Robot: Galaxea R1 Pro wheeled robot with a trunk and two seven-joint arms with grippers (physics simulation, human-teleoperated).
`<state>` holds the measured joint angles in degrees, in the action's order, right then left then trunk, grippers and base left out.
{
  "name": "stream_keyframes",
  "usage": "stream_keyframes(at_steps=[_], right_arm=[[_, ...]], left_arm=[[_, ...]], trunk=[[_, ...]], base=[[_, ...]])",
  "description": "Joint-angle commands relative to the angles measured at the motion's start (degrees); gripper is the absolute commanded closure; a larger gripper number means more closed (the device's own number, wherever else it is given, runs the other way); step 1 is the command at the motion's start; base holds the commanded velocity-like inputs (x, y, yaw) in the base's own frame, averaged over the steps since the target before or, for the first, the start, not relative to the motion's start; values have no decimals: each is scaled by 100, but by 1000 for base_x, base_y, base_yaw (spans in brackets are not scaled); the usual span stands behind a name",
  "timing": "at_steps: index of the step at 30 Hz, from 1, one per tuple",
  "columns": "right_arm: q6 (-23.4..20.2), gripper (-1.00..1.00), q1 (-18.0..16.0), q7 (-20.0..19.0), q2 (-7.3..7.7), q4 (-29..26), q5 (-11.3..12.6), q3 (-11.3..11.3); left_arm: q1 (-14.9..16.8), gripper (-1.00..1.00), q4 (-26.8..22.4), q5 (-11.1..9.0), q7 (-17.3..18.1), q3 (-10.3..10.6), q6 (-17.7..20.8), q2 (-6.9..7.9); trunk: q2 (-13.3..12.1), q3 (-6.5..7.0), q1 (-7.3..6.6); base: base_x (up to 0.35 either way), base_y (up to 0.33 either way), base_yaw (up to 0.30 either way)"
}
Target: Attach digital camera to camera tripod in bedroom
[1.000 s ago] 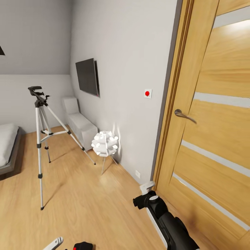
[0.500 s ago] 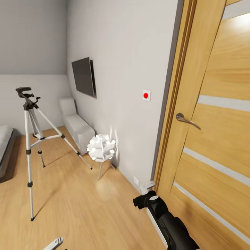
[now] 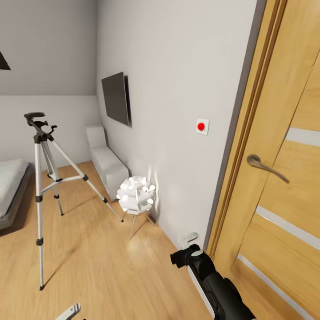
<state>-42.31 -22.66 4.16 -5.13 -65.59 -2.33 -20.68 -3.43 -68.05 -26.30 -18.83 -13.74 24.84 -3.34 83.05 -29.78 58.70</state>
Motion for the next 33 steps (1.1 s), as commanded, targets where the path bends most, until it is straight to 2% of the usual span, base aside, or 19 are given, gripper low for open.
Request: stream_keyframes(at_steps=[1,12,33], right_arm=[[-31,-100,-4,13,2,-5,-22,-12],[-32,-100,-2,12,-4,-6,-22,-14],[-32,-100,-2,14,-6,-6,-22,-15]], left_arm=[[-1,-100,-15,-60,-36,-6,21,-3],[0,-100,-15,-63,-34,-11,21,0],[-1,-100,-15,-68,-29,-15,21,-1]], trunk=[[3,-5,3],[3,-5,3],[3,-5,3]], base=[[261,-179,249],[167,-198,268],[13,-21,279]])
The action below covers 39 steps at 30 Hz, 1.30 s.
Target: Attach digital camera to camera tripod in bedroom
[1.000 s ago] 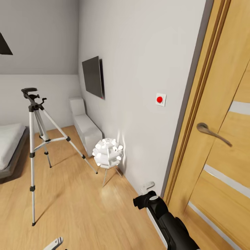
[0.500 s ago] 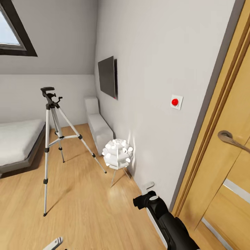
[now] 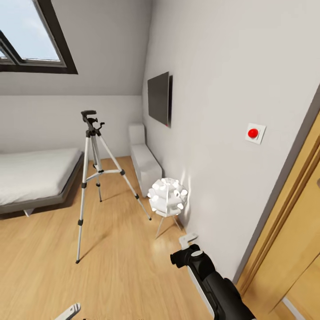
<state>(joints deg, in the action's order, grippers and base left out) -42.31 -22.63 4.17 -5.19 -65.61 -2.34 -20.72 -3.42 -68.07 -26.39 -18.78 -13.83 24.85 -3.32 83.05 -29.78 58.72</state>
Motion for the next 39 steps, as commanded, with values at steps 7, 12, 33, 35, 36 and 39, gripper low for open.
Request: stream_keyframes(at_steps=[7,12,33,35,36,39], right_arm=[[-32,-100,-4,13,1,-1,-20,-11],[-32,-100,-3,14,1,-3,-18,-11],[-32,-100,-4,13,1,2,-13,-11],[-32,-100,-4,13,1,2,-13,-11],[-32,-100,-4,13,1,2,-13,-11],[-32,-100,-4,13,1,3,-14,-11]], left_arm=[[-1,-100,-14,-60,-31,1,26,-8],[0,-100,-14,-60,-35,2,28,-10],[5,-100,-138,-74,-36,16,64,-76],[6,-100,-147,-83,-36,15,66,-79],[6,-100,-154,-106,-36,14,65,-81],[7,-100,-158,-194,-37,20,63,-79]], trunk=[[3,-5,0],[3,-5,0],[3,-5,0],[3,-5,0],[3,-5,0],[3,-5,0]], base=[[1,-38,280],[0,-207,280],[0,-119,280],[0,-10,280],[0,-8,280],[0,-5,280]])
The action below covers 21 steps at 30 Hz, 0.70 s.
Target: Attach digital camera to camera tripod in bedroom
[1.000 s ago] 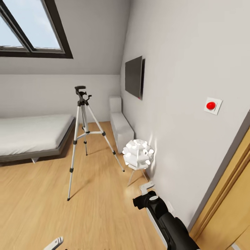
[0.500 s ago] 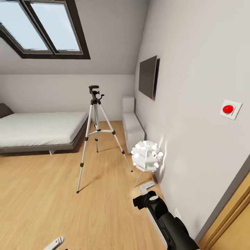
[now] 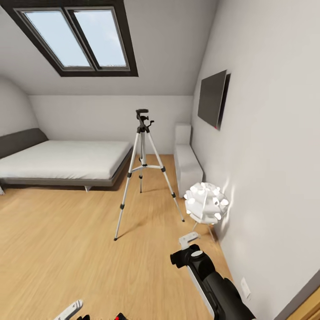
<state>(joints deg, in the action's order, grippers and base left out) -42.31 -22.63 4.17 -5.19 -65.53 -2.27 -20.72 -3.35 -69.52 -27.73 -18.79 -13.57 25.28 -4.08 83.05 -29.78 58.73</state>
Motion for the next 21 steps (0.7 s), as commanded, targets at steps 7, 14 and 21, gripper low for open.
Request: stream_keyframes(at_steps=[7,14,21], right_arm=[[-32,-100,-4,11,1,-4,-21,-11],[-32,-100,-4,13,1,-4,-21,-11],[-32,-100,-4,11,1,-4,-22,-11]], left_arm=[[0,-100,-6,-321,-37,17,10,23],[0,-100,-13,-390,-60,131,-12,37],[1,-100,-18,-403,-102,291,-25,56]], trunk=[[3,-5,0],[3,-5,0],[3,-7,0]], base=[[0,-3,280],[0,-28,280],[0,-204,279]])
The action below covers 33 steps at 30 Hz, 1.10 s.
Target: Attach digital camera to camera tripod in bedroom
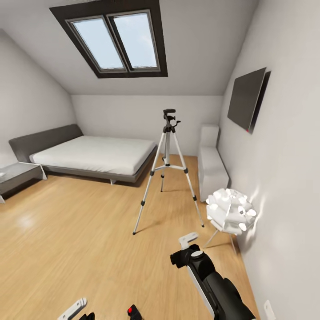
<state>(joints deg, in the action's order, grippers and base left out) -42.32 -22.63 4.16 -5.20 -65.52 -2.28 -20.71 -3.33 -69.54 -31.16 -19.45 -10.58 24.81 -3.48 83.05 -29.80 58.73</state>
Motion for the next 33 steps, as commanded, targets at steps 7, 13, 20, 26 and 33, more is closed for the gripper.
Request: stream_keyframes(at_steps=[7,13,20,26,33], right_arm=[[-1,-100,12,4,14,9,-27,-10],[31,-100,25,-2,23,35,-30,-11],[8,-100,30,-20,28,10,-26,-6],[-12,-100,29,-29,28,-84,-15,9],[-684,-100,30,-50,143,-833,68,68]], left_arm=[[-1,-100,-22,-64,-53,41,16,2],[-1,-100,-17,-78,-40,42,15,5],[46,-100,-125,-234,-35,13,71,-53],[84,-100,-315,-556,-32,88,173,-49],[1214,-100,751,-689,-123,369,799,-10]], trunk=[[3,-13,0],[3,-16,0],[3,-16,0],[244,-124,132],[525,-250,286]], base=[[50,-287,166],[125,-253,55],[54,-92,15],[12,-20,3],[3,-5,1]])
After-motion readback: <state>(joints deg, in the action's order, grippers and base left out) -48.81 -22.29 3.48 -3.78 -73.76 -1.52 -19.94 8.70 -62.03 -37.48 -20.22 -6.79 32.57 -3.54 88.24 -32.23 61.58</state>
